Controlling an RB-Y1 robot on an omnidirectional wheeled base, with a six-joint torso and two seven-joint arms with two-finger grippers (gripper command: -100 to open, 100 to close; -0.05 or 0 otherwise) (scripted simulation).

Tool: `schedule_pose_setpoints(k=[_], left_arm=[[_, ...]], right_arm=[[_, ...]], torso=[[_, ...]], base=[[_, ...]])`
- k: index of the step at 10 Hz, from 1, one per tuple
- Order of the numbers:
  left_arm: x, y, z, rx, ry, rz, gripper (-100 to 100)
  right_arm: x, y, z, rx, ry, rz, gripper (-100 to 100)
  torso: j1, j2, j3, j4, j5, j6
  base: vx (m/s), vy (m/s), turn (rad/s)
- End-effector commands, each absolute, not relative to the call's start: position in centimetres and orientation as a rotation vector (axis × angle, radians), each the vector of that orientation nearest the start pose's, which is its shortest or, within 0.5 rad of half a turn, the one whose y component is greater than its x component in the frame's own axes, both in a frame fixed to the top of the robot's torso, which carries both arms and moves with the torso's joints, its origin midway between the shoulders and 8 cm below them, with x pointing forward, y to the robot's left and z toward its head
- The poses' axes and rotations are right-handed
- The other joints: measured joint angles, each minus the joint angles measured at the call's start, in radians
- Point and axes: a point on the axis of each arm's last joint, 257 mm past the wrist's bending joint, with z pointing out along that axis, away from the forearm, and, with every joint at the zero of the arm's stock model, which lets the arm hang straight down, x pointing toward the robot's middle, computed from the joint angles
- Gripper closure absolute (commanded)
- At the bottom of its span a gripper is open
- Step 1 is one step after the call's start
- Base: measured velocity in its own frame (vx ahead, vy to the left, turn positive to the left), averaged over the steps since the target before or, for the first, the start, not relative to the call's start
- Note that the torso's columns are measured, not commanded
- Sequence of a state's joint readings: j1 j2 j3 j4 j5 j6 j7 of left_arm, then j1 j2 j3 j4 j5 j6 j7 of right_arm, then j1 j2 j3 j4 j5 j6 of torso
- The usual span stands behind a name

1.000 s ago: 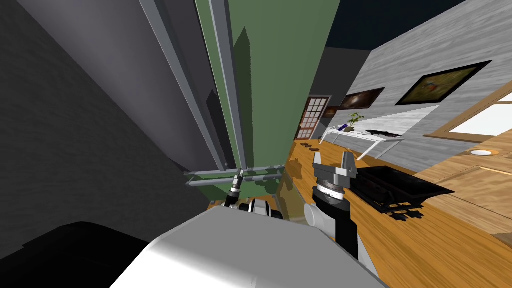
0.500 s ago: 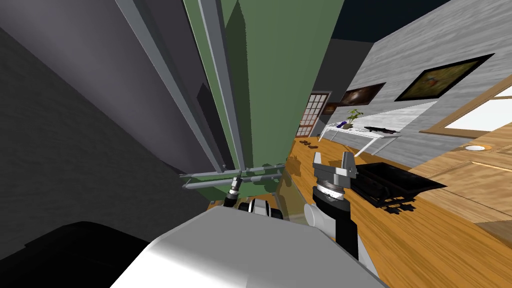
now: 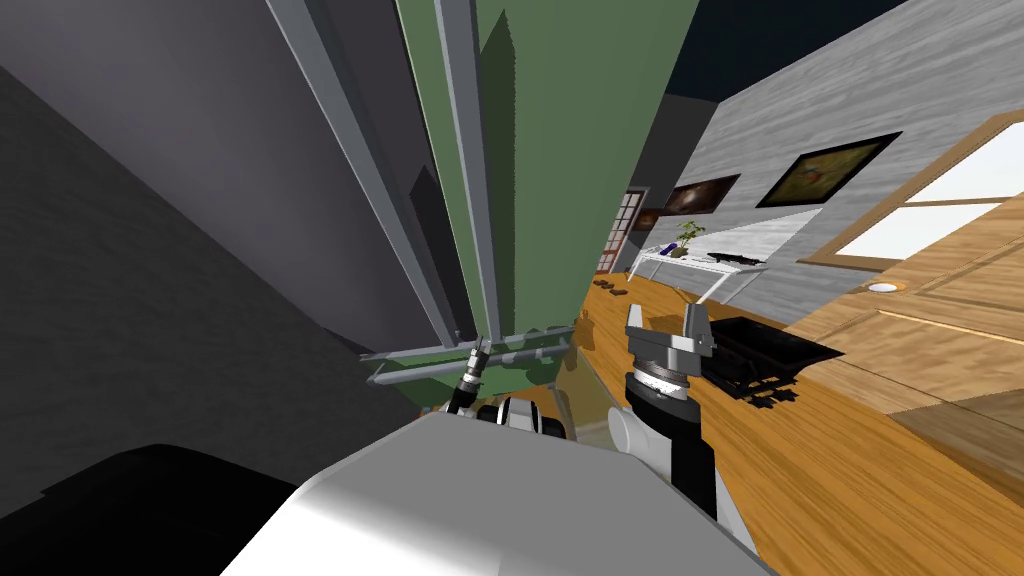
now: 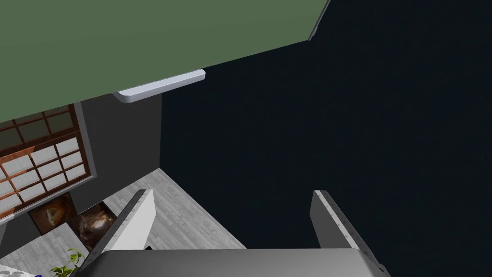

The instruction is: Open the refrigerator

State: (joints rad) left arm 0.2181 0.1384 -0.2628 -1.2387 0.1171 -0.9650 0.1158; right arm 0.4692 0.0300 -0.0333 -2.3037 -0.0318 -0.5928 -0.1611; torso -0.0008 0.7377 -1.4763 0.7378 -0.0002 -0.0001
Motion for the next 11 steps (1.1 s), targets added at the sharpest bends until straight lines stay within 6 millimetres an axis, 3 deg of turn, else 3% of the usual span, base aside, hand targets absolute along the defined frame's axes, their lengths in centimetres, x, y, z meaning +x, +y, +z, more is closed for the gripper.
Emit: schedule_pose_setpoints(k=[1, 7, 11], left_arm=[[41.2, 17.8, -25.7, -0.971, 0.973, -1.664, -100], [42.9, 12.3, -24.2, -1.117, 0.897, -1.847, -100], [43.4, 8.9, -22.6, -1.197, 0.79, -1.93, -100]], right_arm=[[32.0, -28.9, 6.1, 0.623, 0.425, 1.48, 0], [32.0, -28.9, 6.1, 0.623, 0.425, 1.48, 0], [32.0, -28.9, 6.1, 0.623, 0.424, 1.48, 0]], torso=[[-0.001, 0.001, 0.001, 0.0, 0.0, 0.0], [0.0, 0.0, 0.0, 0.0, 0.0, 0.0], [-0.001, 0.0, 0.0, 0.0, 0.0, 0.0]], base=[[-0.038, 0.115, -0.113], [-0.028, 0.11, -0.083], [-0.009, 0.033, -0.023]])
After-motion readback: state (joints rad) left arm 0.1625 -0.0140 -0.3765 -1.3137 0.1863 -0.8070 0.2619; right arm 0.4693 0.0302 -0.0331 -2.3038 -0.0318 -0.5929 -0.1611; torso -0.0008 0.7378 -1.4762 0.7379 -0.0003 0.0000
